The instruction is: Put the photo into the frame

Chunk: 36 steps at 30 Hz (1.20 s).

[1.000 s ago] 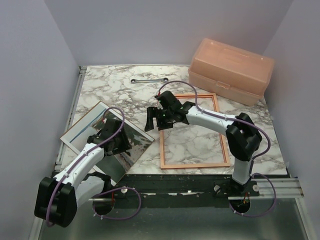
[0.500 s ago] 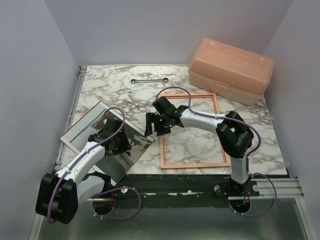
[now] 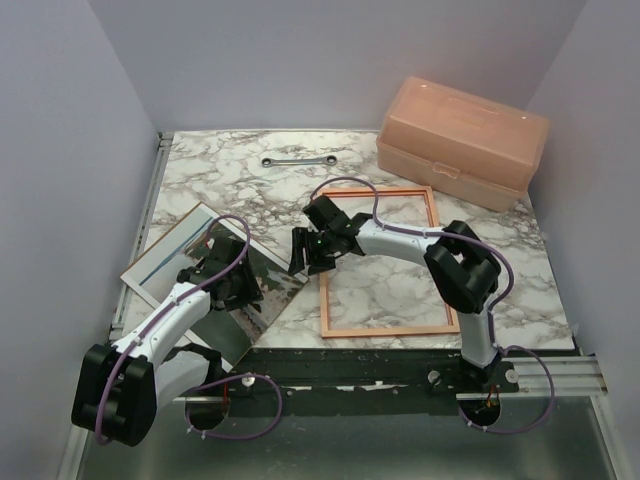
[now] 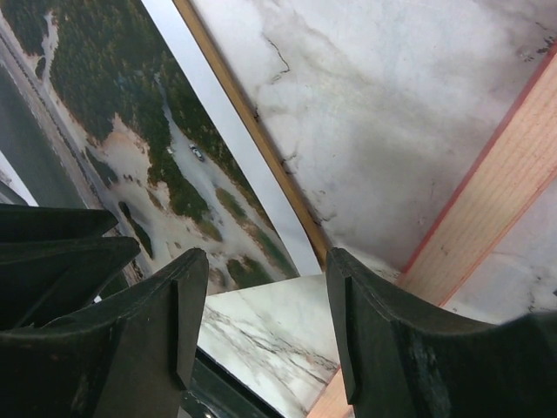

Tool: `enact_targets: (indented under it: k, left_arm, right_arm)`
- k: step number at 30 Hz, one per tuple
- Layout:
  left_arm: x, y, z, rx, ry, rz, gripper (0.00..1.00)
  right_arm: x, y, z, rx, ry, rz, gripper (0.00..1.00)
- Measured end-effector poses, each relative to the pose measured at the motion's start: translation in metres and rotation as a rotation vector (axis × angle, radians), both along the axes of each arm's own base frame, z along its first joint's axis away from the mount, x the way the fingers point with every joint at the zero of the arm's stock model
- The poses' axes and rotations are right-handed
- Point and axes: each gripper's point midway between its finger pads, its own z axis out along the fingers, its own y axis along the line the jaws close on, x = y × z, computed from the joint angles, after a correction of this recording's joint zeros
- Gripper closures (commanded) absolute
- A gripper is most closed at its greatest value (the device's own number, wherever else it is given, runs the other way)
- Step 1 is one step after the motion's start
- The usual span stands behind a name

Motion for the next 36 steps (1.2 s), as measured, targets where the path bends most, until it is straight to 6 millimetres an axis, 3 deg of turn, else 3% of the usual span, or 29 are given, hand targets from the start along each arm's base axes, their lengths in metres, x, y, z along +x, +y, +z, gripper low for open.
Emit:
enact_targets:
  k: [8,20,23,30,36]
  left_arm:
    - [0.0,0.0,0.0,0.0,0.001,0.0,0.55]
    - [-0.001,0.0,-0.004,0.005,0.017,-0.001,0.55]
    - [-0.002,0.0,-0.006,0.008,0.026,-0.001,0.55]
    - [-0.001,-0.001,-0.007,0.005,0.03,-0.003,0.55]
    - [0.0,-0.002,-0.006,-0.001,0.025,-0.005,0.52]
  right_arm:
    - [-0.003,0.001,-0.013,-0.006,0.032,0.004,0.44]
    - [0.002,0.003,-0.014,0.017,0.027,-0.007,0.59]
    - [0.002,0.002,-0.015,0.024,0.03,-0.013,0.65]
    - [0.008,-0.003,-0.022,0.012,0.031,-0.032,0.99]
    - [0.008,-0.004,-0.023,0.011,0.033,-0.035,0.99]
